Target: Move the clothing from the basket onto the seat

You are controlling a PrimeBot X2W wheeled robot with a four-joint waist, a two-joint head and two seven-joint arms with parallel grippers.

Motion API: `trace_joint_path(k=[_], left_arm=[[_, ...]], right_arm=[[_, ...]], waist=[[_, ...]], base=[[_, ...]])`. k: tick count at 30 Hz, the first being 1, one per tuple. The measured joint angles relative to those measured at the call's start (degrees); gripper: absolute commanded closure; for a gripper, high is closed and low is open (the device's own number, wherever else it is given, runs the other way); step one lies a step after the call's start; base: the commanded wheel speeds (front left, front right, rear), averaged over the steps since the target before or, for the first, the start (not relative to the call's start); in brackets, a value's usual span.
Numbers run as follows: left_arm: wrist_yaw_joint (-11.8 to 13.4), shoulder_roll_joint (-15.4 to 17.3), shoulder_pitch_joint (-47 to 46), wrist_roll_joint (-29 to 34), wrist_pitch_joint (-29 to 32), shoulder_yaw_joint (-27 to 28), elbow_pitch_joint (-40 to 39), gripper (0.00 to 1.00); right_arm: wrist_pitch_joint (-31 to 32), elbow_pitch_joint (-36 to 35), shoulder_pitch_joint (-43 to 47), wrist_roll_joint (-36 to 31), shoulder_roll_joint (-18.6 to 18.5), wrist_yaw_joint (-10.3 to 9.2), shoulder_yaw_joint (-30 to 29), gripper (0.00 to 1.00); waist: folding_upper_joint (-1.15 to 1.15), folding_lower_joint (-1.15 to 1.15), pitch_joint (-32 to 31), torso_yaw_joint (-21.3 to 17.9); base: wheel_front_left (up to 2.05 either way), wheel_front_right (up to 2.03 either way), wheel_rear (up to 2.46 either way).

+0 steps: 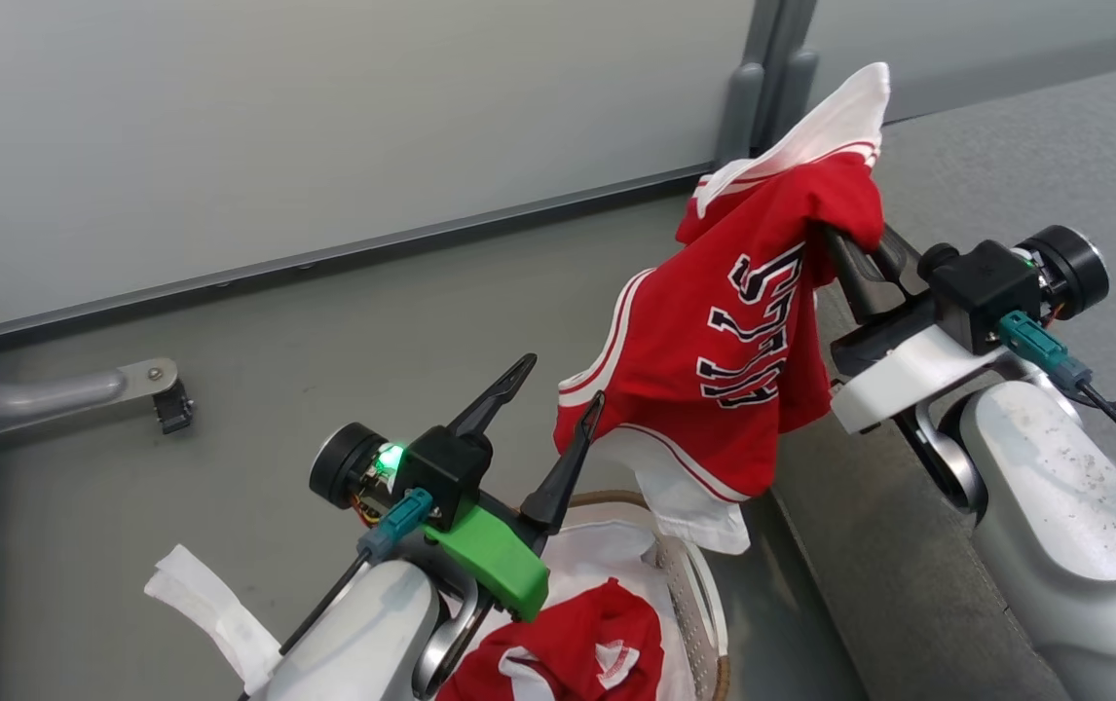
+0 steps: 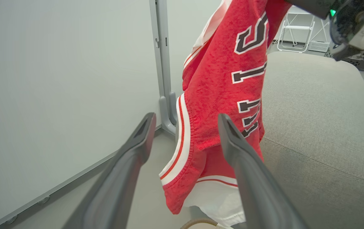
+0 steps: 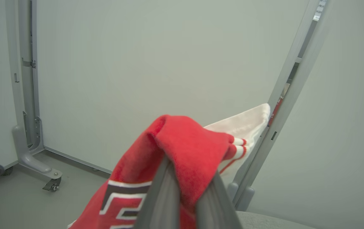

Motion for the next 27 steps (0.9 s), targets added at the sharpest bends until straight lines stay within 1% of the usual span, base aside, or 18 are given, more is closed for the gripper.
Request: trace_joint_path(k=[7,16,19,22,27], left_arm=[[-0.23,-1.14,-0.92,1.15,0.00,0.23,0.21,0.00],[-0.47,-1.62,-2.22,2.09,0.00,-1.09,0.67,0.00],[-0.47,-1.53,-2.65,2.09,0.00,-1.70,0.71,0.00],[-0.47,-1.15,-3.12,2.04,0.00,-2.37,0.73,0.00],[-0.48,-0.51,-4.25,1.98,0.00,-3.28,0.75,0.00]], right_arm=[[0.00,-0.62,0.15,-0.63,-2.15,0.00,-2.42,1.00],[0.00,-0.63,1.56,-0.98,-2.44,0.00,-6.60,1.00],[0.00,-0.54,2.15,-1.03,-2.00,0.00,-7.13,1.00],[0.00,-0.27,2.33,-1.07,-1.83,0.00,-7.87,1.00],[0.00,1.24,1.32,-1.49,-1.74,0.00,-8.45,1.00]], waist=[[0.00,0.00,2.11,-6.87],[0.00,0.00,5.55,-15.43],[0.00,0.00,6.92,-17.41],[0.00,0.00,8.59,-18.58],[0.00,0.00,11.17,-19.24]], base=[[0.00,0.00,0.00],[0.00,0.00,0.00],[0.00,0.00,0.00],[0.00,0.00,0.00],[0.00,0.00,0.00]])
